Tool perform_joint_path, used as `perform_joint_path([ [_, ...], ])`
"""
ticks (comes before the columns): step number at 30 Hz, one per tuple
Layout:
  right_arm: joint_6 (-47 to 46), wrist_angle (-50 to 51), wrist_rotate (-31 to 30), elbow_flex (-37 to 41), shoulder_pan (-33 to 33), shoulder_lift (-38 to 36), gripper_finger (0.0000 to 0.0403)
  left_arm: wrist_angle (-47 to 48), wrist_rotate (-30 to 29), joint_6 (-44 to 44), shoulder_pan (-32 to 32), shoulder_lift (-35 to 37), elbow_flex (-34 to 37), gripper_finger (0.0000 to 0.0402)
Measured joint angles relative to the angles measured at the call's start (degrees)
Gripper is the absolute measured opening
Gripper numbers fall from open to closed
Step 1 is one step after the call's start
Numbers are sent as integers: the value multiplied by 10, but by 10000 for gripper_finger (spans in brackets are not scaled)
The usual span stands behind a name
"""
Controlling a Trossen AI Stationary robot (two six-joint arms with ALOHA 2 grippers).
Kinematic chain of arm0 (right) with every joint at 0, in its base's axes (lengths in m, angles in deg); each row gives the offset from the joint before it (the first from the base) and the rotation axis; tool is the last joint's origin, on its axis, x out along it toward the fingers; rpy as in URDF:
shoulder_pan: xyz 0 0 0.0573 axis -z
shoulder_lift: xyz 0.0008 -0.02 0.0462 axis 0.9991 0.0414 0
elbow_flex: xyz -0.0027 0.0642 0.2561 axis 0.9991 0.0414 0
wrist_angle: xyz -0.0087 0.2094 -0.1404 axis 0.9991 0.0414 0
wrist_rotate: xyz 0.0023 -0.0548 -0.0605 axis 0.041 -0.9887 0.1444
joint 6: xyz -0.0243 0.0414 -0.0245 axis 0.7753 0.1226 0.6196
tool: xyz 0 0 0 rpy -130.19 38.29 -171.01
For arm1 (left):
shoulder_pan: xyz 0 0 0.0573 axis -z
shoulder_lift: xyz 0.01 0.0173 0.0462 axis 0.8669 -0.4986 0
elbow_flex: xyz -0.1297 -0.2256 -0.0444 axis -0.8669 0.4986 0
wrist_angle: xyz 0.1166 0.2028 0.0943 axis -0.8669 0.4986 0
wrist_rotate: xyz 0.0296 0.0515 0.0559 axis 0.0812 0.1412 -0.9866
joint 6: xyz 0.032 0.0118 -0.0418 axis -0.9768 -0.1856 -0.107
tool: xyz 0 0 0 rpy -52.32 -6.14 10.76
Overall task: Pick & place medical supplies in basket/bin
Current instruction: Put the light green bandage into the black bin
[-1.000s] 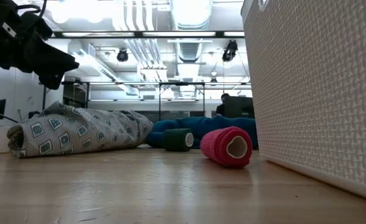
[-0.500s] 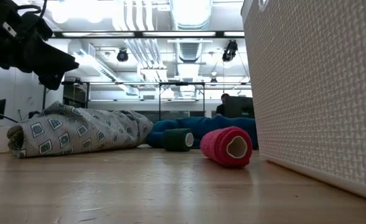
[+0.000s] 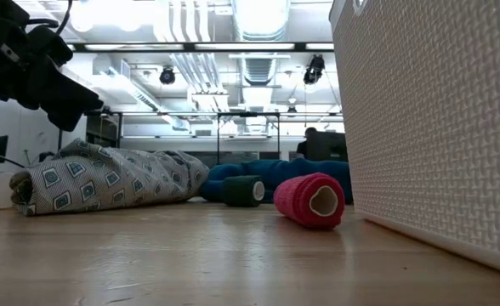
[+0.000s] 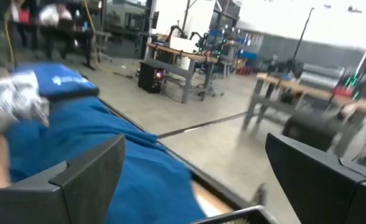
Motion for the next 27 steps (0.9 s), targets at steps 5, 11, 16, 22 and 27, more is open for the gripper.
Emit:
perform_joint_path([
  [5, 127, 0, -1, 0, 0, 0, 384, 1, 0, 0, 0, 0, 0, 87],
  [11, 2, -68, 36, 0, 0, 1, 384, 1, 0, 0, 0, 0, 0, 87],
  [16, -72, -151, 57, 0, 0, 4, 384, 1, 0, 0, 0, 0, 0, 87],
  [22, -113, -207, 88, -29, 0, 18, 384, 1, 0, 0, 0, 0, 1, 87],
  [27, -141, -169, 88, -118, 0, 97, 384, 1, 0, 0, 0, 0, 1, 87],
])
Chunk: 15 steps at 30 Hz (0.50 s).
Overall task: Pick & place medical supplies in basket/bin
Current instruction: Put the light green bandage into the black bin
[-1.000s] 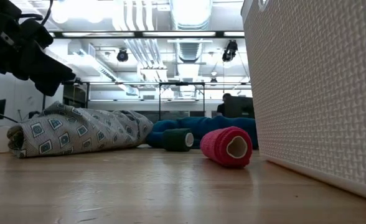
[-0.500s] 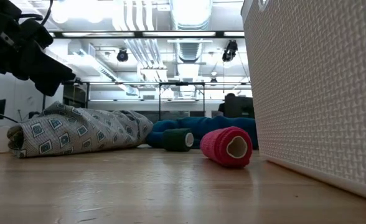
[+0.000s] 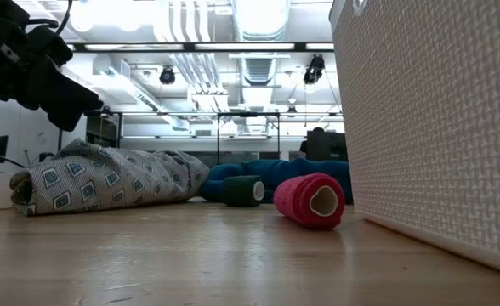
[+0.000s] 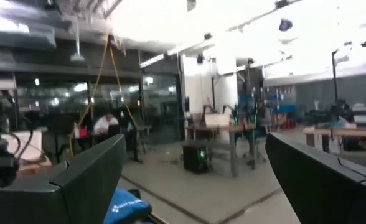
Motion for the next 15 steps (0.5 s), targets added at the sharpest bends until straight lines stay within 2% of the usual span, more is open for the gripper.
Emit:
perform_joint_path([
  [4, -8, 132, 0, -103, 0, 98, 384, 0, 0, 0, 0, 0, 0, 87],
  [9, -79, 265, 24, -235, 0, 238, 384, 0, 0, 0, 0, 0, 0, 87],
  [15, -41, 385, 94, -368, 0, 391, 384, 0, 0, 0, 0, 0, 0, 87],
])
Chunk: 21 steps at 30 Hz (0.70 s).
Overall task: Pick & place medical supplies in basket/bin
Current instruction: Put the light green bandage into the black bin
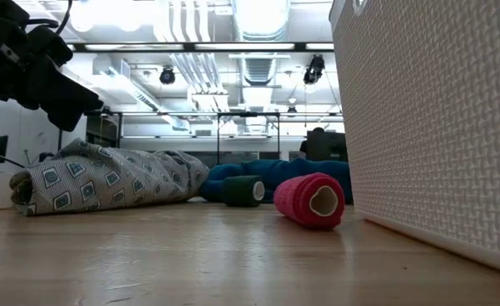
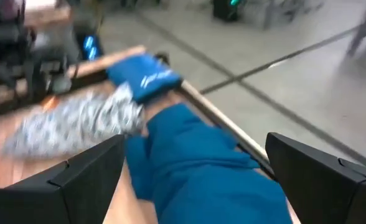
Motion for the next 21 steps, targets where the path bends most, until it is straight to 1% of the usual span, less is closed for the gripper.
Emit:
perform_joint_path([
  [2, 4, 22, 13, -37, 0, 44, 384, 0, 0, 0, 0, 0, 0, 87],
  [6, -34, 41, 27, -105, 0, 128, 384, 0, 0, 0, 0, 0, 0, 87],
  [8, -37, 59, 45, -142, 0, 166, 384, 0, 0, 0, 0, 0, 0, 87],
  [11, -38, 99, 52, -198, 0, 218, 384, 0, 0, 0, 0, 0, 0, 87],
  [13, -39, 137, 57, -236, 0, 252, 384, 0, 0, 0, 0, 0, 0, 87],
  [15, -39, 194, 74, -274, 0, 284, 384, 0, 0, 0, 0, 0, 0, 87],
  [18, -39, 280, 78, -329, 0, 327, 384, 0, 0, 0, 0, 0, 0, 87],
  [21, -39, 342, 80, -375, 0, 366, 384, 0, 0, 0, 0, 0, 0, 87],
])
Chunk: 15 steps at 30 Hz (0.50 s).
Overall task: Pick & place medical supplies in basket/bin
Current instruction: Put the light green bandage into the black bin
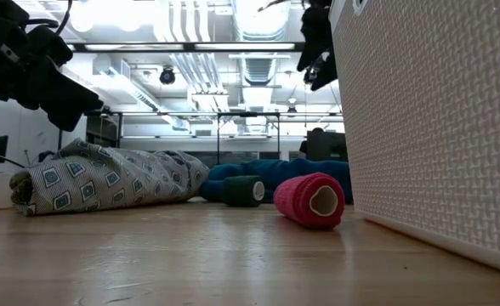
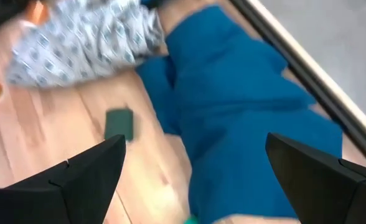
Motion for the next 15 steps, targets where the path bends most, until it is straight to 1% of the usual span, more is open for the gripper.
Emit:
perform_joint_path([
  [3, 0, 48, -13, -34, 0, 35, 384, 0, 0, 0, 0, 0, 0, 87],
  [6, 0, 90, -10, -58, 0, 68, 384, 0, 0, 0, 0, 0, 0, 88],
  [8, 0, 110, 0, -65, -3, 88, 384, 0, 0, 0, 0, 0, 0, 88],
  [11, 4, 132, 35, -73, -8, 108, 384, 0, 0, 0, 0, 0, 0, 88],
  [15, -3, 141, 37, -76, -18, 115, 384, 0, 0, 0, 0, 0, 0, 88],
])
